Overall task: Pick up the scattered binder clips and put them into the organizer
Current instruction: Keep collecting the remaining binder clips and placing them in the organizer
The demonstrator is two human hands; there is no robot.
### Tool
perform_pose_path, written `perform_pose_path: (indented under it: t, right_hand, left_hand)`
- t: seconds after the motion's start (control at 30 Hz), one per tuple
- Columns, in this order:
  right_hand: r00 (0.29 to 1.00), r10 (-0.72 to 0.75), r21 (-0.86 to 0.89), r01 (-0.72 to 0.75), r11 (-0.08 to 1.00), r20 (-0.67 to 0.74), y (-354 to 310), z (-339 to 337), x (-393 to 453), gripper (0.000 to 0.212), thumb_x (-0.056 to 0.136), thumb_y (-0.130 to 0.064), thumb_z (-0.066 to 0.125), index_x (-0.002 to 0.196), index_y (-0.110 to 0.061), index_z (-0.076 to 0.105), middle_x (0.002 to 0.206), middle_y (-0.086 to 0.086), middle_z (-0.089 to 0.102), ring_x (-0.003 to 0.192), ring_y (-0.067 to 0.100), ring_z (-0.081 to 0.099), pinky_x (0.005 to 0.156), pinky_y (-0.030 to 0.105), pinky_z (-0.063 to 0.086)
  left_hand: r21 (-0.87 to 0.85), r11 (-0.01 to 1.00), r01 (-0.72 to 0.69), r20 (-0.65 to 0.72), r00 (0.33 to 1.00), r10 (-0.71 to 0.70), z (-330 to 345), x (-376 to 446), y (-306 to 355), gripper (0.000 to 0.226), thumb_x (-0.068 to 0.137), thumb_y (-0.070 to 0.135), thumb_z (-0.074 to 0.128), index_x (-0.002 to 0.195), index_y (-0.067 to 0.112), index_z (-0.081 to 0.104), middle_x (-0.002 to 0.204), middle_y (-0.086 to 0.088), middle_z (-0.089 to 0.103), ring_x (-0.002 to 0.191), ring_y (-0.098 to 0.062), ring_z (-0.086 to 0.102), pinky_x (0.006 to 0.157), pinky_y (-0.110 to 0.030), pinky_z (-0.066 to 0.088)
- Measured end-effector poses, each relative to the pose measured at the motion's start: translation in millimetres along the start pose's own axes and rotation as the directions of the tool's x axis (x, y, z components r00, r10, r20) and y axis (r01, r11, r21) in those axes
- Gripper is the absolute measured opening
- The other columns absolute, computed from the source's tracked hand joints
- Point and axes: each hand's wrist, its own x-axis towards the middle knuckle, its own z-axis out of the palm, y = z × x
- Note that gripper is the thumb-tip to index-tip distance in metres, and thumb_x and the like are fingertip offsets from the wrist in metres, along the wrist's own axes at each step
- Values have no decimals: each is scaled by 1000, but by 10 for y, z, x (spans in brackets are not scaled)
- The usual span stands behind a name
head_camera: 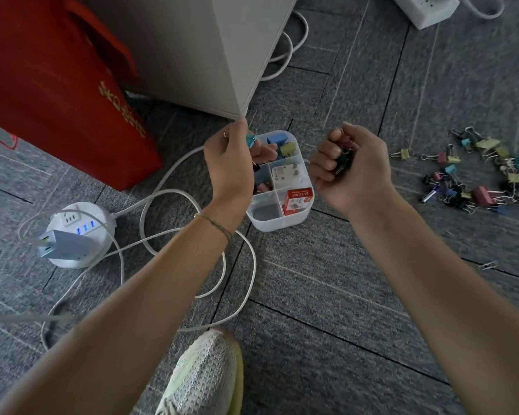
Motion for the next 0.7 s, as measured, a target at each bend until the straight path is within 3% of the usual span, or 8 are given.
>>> perform_pose_path:
  t: [0.13, 0.17, 0.23, 0.27, 0.37, 0.5, 0.6, 0.7]
  right_hand:
    - [1000, -4, -7, 4, 1000, 21, 79, 107, 59, 34, 100, -25, 41, 67, -16, 49, 53, -2, 39, 44, 12, 32, 40, 24, 21]
    - [1000, -6, -12, 7, 1000, 23, 97, 136, 70, 35, 100, -25, 40, 67, -16, 50, 54, -2, 39, 44, 13, 33, 40, 24, 21]
    - [1000, -18, -33, 19, 999, 22, 140, 198, 91, 36, 100, -25, 40, 67, -16, 50, 54, -1, 40, 45, 13, 34, 41, 24, 22]
    - [999, -26, -44, 27, 999, 21, 168, 230, 97, 37, 101, -26, 40, 67, -15, 50, 54, 0, 40, 45, 14, 35, 42, 24, 22]
    - [998, -54, -46, 55, 997, 20, 278, 331, 119, 38, 101, -27, 41, 67, -13, 50, 54, 2, 42, 44, 16, 38, 47, 26, 29]
    - [995, -101, -64, 100, 993, -16, 415, 471, 120, 37, 102, -26, 43, 68, -12, 50, 58, 5, 42, 45, 18, 41, 56, 28, 51]
    - [988, -148, -91, 143, 986, -53, 452, 501, 129, 35, 103, -22, 43, 70, -12, 49, 59, 5, 43, 48, 17, 39, 44, 22, 43]
    - [970, -231, -193, 214, 958, -71, 505, 494, 173, 32, 101, -18, 45, 70, -12, 52, 59, 4, 50, 49, 16, 45, 49, 27, 38]
  left_hand:
    - [-67, 997, 25, -14, 1000, -26, 40, -99, 61, 41, 105, 16, 44, 66, 13, 51, 66, -31, 65, 69, -33, 67, 82, -44, 58]
    - [-50, 999, 11, -25, 1000, -13, 58, -127, 66, 39, 107, 17, 43, 68, 14, 51, 66, -24, 69, 67, -24, 69, 82, -37, 58]
    - [29, 1000, -7, -36, 999, 8, 66, -164, 49, 41, 110, 18, 38, 71, 15, 51, 57, 13, 69, 62, 4, 64, 73, -10, 47]
    - [59, 998, -21, -35, 999, 23, 57, -188, 40, 42, 111, 19, 36, 72, 16, 51, 56, 24, 65, 61, 10, 61, 69, -7, 44]
    - [70, 995, -65, -9, 998, 66, -3, -207, -8, 41, 110, 24, 35, 73, 15, 51, 67, 10, 63, 62, 3, 54, 78, -23, 43]
    - [102, 982, -160, 45, 987, 156, -80, -265, -39, 25, 103, 21, 38, 79, 14, 40, 75, 1, 40, 73, -14, 37, 71, -31, 38]
    - [135, 973, -186, -5, 982, 188, -153, -263, -96, 27, 102, 20, 40, 77, 26, 46, 76, -2, 57, 75, -30, 52, 78, -47, 48]
    - [101, 979, -178, -57, 981, 184, -188, -252, -86, 33, 102, 24, 40, 72, 35, 50, 81, -20, 62, 76, -42, 55, 78, -57, 49]
